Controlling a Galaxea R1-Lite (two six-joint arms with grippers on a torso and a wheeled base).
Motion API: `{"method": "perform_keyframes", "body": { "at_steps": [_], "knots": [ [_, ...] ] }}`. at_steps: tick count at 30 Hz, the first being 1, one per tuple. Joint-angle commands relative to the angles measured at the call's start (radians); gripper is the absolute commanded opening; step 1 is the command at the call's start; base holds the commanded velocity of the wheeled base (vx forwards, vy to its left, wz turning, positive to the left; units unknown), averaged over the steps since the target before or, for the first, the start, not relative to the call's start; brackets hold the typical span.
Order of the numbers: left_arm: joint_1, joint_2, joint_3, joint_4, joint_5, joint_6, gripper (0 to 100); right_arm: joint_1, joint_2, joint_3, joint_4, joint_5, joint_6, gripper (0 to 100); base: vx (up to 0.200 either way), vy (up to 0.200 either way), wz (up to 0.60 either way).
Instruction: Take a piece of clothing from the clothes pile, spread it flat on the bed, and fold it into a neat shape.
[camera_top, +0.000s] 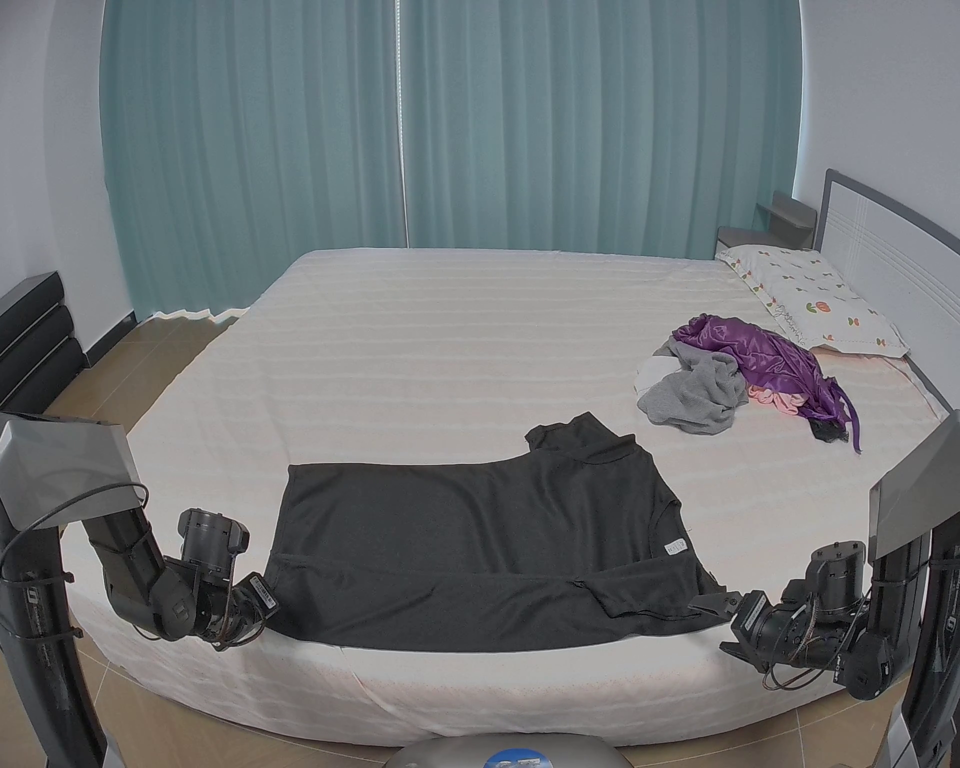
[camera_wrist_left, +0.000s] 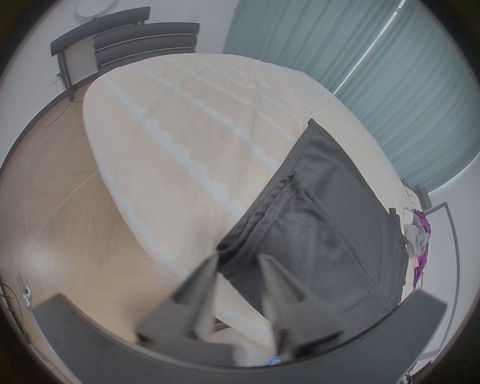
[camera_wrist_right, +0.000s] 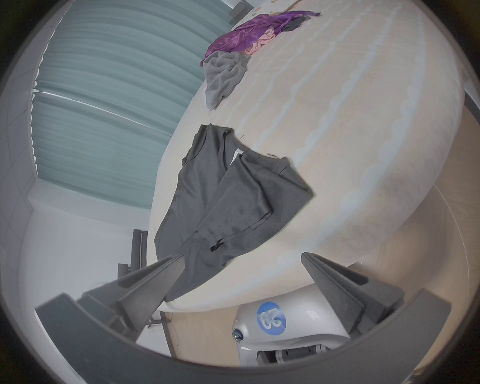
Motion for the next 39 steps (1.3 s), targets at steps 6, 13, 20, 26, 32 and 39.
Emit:
{"method": "perform_keyframes", "body": {
  "at_steps": [6,13,20,26,32,39],
  "knots": [
    [0.011,-0.002,0.021,0.001,0.033,-0.020,0,0.013,0.011,0.018,-0.013,-0.065,-0.007,100,0.000,0.000,0.00],
    [0.012,-0.003,0.030,-0.002,0.049,-0.022,0,0.013,0.029,0.018,-0.001,-0.126,-0.010,100,0.000,0.000,0.00],
    [0.012,0.001,0.028,-0.004,0.045,-0.025,0,0.012,0.072,0.008,-0.013,-0.164,-0.020,100,0.000,0.000,0.00],
    [0.014,0.001,0.025,-0.004,0.042,-0.025,0,0.012,0.103,-0.011,-0.013,-0.169,-0.020,100,0.000,0.000,0.00],
    [0.014,0.003,0.022,-0.004,0.039,-0.025,0,-0.001,0.131,-0.085,0.001,-0.217,-0.028,100,0.000,0.000,0.00],
    [0.020,0.004,0.018,-0.004,0.039,-0.025,0,-0.013,0.158,-0.143,0.006,-0.246,-0.053,100,0.000,0.000,0.00]
  ]
}}
